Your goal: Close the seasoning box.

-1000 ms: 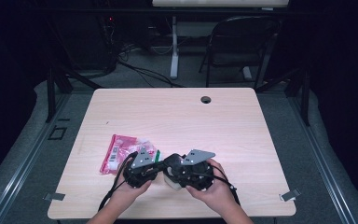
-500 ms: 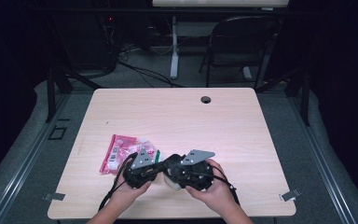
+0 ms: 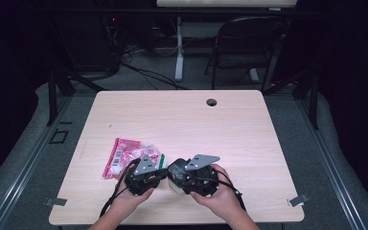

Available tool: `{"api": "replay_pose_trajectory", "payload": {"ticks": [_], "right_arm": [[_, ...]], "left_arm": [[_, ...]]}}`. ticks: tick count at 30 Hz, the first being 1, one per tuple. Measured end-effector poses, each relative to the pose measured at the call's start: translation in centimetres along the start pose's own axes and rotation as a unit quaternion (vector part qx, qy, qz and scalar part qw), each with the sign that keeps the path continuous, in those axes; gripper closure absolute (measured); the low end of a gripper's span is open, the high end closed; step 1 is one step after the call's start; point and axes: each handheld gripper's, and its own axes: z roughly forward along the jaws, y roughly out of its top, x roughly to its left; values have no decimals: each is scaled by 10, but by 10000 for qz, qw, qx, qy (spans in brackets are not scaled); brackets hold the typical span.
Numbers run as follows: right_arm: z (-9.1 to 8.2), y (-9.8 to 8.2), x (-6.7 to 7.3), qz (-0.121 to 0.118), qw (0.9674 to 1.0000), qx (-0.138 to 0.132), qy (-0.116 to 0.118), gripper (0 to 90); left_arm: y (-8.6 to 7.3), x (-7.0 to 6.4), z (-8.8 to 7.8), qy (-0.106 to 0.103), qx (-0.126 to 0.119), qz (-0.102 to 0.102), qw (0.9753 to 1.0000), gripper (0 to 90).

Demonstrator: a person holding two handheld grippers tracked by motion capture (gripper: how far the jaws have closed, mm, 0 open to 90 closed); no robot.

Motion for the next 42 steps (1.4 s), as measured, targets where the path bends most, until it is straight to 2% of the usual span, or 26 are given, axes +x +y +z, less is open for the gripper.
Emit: {"api": "replay_pose_trajectory", "payload": {"ticks": [12,20,25,32,37,42], "right_arm": [[4,-3,-4,73,9999,95,103,551],[6,-4,-4,73,9998,122,118,551],[5,-3,-3,79,9999,84,128,550],[-1,-1,-6,83,9999,-36,82,511],[-5,0,-10,163,9998,-143,14,497],[-9,-2,-21,295,9991,-247,-169,478]], "left_arm": [[-8,4,2,23,119,-29,9999,832],[-12,9,1,-19,252,-149,9996,755],[-13,13,-5,-56,165,-206,9996,642],[-11,21,-13,63,-50,-337,9994,515],[-10,26,-19,195,-164,-411,9988,474],[-12,35,-25,346,-248,-521,9977,463]]}}
